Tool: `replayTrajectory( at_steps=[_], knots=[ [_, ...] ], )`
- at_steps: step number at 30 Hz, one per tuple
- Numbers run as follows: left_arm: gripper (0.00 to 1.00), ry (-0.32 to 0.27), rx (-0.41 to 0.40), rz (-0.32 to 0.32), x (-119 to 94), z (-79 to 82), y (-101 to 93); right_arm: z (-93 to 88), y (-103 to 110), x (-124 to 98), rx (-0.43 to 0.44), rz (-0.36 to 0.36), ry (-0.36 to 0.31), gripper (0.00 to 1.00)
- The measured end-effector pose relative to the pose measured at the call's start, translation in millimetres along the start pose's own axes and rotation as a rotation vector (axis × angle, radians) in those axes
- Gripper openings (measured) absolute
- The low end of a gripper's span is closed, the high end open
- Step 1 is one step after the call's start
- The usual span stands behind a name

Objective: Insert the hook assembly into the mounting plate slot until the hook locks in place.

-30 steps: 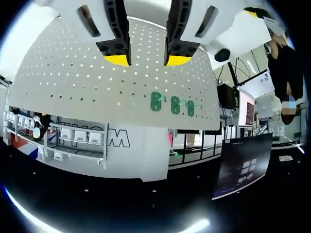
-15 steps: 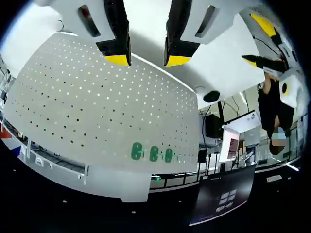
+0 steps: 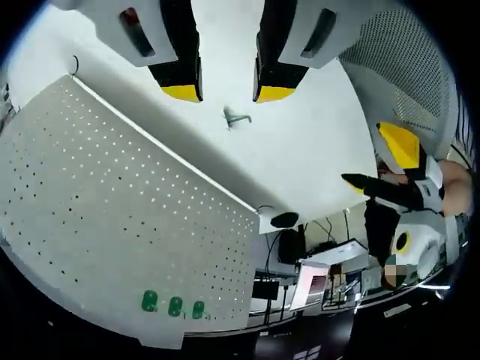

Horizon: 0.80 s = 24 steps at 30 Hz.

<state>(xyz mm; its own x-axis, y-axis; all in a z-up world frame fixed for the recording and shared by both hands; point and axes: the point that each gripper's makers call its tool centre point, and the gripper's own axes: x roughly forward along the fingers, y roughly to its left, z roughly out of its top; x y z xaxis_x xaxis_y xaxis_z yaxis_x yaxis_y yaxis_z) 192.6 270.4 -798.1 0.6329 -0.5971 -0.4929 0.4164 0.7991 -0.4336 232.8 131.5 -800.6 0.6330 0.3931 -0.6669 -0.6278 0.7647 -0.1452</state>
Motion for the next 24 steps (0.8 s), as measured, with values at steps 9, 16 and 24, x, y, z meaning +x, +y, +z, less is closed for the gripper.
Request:
replayTrajectory(
  at_steps=[9,16,24],
  knots=[
    [0.99,0.0,-0.007,0.003,0.3,0.4,1.3,-18.8,0.4,33.0,-0.02,0.072,0.113,0.21],
    [0.98,-0.004,-0.031,0.014,0.4,1.7,4.1,-19.4,-4.3,62.6,-0.094,0.134,0.206,0.19],
    [0.98,-0.013,-0.052,0.029,-0.1,2.9,8.5,-14.9,-12.0,97.4,-0.139,0.177,0.284,0.15]
  ],
)
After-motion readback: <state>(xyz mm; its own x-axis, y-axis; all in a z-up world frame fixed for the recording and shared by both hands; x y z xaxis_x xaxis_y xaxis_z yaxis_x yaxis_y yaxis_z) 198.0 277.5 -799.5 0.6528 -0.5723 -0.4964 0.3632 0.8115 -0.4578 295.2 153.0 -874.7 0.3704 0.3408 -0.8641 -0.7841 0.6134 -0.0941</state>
